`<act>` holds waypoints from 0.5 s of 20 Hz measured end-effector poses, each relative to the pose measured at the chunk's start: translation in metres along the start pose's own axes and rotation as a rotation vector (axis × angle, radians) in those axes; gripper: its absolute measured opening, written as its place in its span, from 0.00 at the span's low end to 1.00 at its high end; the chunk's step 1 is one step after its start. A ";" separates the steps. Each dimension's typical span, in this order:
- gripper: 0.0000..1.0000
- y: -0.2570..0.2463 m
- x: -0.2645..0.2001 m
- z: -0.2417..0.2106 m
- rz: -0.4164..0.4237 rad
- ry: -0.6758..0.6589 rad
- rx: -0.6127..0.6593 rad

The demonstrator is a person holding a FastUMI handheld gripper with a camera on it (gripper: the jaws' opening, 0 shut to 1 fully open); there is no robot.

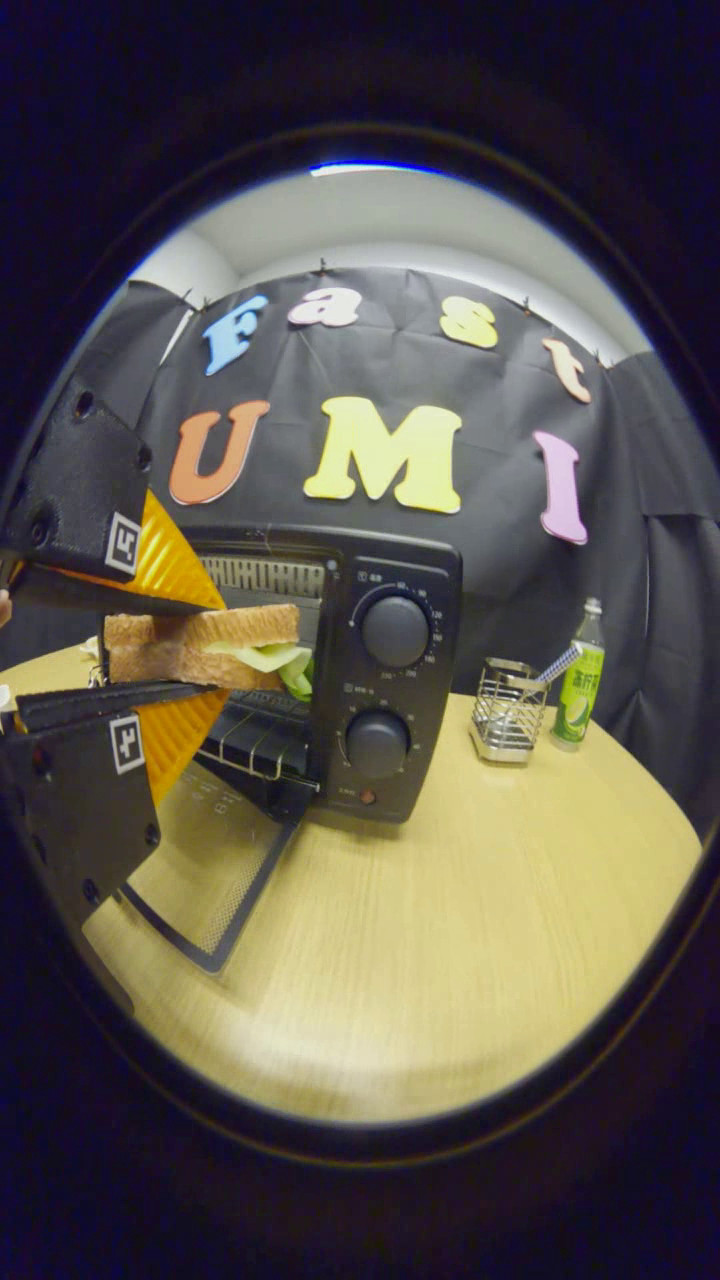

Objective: Open the toaster oven, put the food inside, and close the toaster oven door.

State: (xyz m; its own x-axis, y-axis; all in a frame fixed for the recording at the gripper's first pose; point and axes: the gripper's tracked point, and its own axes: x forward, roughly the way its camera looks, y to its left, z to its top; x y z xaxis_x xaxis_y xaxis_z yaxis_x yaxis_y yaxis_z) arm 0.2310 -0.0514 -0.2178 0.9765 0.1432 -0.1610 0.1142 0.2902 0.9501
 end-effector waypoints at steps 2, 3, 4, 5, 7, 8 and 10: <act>0.38 -0.004 0.014 -0.004 -0.008 -0.002 -0.006; 0.38 -0.004 0.019 -0.005 -0.015 -0.015 -0.022; 0.38 -0.005 0.025 -0.003 -0.018 -0.036 -0.036; 0.38 -0.004 0.030 -0.003 -0.018 -0.059 -0.044; 0.37 -0.004 0.043 -0.002 -0.040 -0.094 -0.054; 0.38 -0.003 0.051 -0.002 -0.049 -0.102 -0.070; 0.38 -0.004 0.062 -0.003 -0.058 -0.125 -0.120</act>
State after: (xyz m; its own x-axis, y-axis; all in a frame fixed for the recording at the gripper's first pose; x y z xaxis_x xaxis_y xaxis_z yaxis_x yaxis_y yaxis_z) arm 0.2907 -0.0408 -0.2322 0.9849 0.0060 -0.1733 0.1559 0.4069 0.9001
